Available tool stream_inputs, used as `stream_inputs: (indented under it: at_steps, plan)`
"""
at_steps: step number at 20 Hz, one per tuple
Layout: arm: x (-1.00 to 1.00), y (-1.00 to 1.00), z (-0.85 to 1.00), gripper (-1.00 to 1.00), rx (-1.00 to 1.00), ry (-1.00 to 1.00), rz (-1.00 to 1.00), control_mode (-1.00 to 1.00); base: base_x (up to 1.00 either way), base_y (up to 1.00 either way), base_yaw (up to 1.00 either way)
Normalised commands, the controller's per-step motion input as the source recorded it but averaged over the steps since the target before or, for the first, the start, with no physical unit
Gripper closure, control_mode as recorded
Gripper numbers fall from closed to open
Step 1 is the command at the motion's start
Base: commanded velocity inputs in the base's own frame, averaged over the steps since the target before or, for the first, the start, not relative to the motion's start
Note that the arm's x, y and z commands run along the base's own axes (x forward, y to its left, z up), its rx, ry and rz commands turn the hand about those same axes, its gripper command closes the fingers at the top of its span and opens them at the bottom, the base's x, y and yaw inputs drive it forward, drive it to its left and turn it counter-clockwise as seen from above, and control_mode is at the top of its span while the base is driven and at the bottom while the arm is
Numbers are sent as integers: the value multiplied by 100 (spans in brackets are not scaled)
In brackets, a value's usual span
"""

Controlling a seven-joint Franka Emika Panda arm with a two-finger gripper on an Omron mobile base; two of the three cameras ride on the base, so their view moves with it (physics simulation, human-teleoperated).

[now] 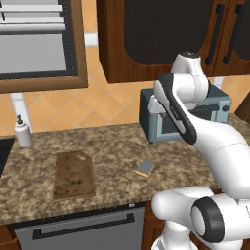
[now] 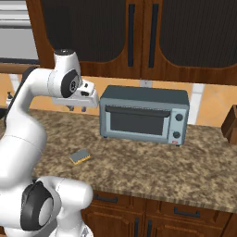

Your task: Pick up the sponge from the counter and clean the cutting board by briefly scrubbing or pressing down on the cutting board. Once finished, release the sponge.

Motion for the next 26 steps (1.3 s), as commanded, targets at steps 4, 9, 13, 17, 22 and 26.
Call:
stream_inputs:
  at_steps: [4,9,13,17,22,26]
  plan:
    - [-30,0,-3,-100,0,1,1,-100,0,0,0]
    - [-67,0,-23,-100,0,7,1,-100,0,0,0]
    - [-41,9,-53,-100,0,11,0,-100,0,0,0]
    - [-4,18,-76,-100,4,0,-24,-100,0,0,0]
    - [4,30,-63,-100,15,8,-27,-100,0,0,0]
    - [37,31,-43,-100,-2,5,-24,-100,0,0,0]
